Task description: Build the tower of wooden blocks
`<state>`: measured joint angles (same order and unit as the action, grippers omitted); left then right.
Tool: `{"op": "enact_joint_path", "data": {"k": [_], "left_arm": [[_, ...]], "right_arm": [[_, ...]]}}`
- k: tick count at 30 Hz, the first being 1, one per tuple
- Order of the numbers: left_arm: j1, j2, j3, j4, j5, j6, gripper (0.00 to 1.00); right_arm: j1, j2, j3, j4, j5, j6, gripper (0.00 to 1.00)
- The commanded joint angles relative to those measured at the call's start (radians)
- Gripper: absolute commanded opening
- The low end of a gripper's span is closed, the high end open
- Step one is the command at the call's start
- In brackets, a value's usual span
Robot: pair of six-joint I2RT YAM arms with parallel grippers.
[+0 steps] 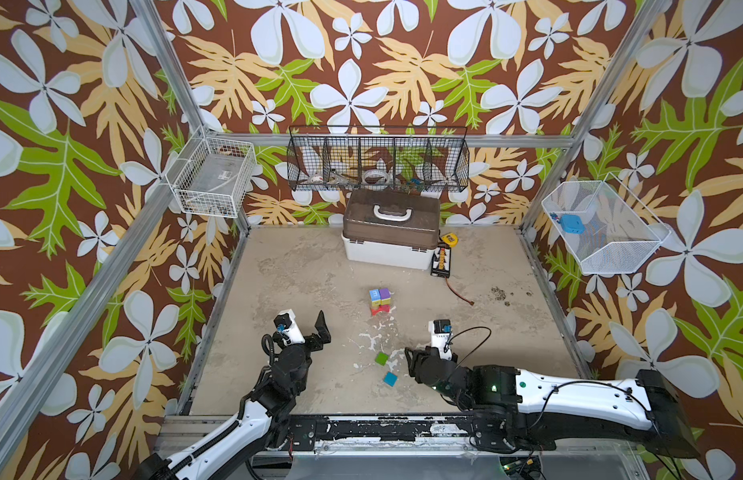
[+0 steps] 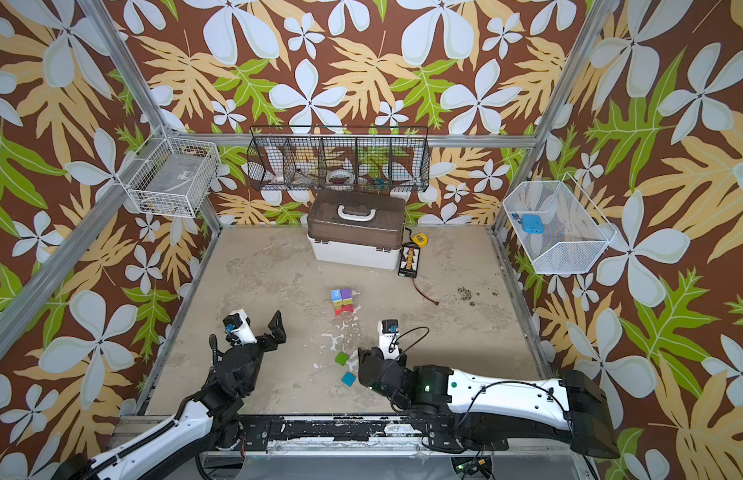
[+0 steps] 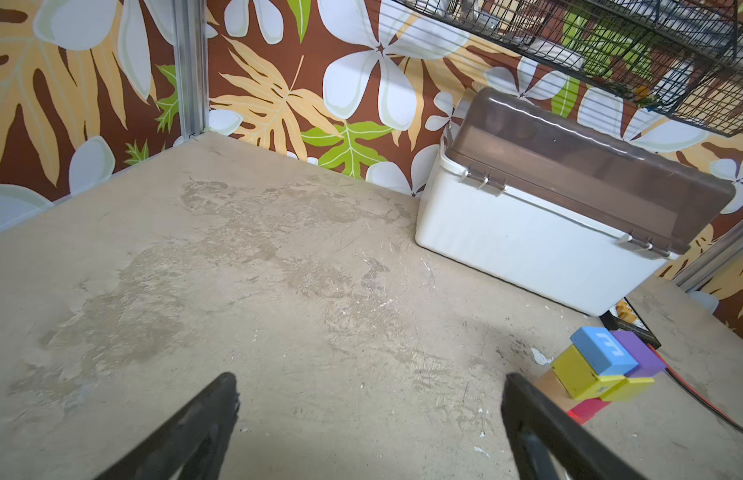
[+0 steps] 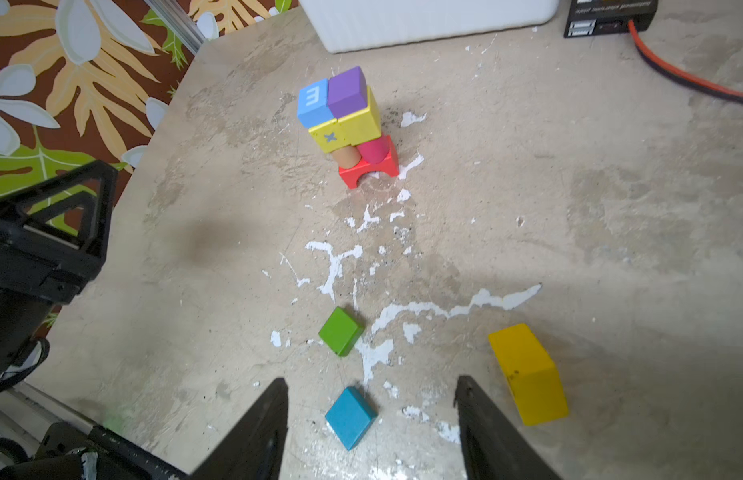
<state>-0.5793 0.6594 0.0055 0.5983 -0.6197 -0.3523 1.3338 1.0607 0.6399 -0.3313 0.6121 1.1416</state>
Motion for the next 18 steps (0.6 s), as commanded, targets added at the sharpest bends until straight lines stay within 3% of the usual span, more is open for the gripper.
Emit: {"op": "enact_joint_path", "data": {"k": [1,7,18], "left_arm": [[0.001,0.037,-0.026,0.114,-0.013,0.030,1.00],[0.001,0.104,0.003,0.108,-0.016,0.024,1.00],[0.001,0.101,0.002,0.104,-0.011,0.021,1.00]], "right_arm": [[0.021,0.048,-0.018,-0.040,0.008,0.121,0.63],[0.042,0.248,0.022,0.023,-0.051,0.132,0.62],[0.126,0.557,0.216,-0.048,-0.065,0.097,0.74]]}}
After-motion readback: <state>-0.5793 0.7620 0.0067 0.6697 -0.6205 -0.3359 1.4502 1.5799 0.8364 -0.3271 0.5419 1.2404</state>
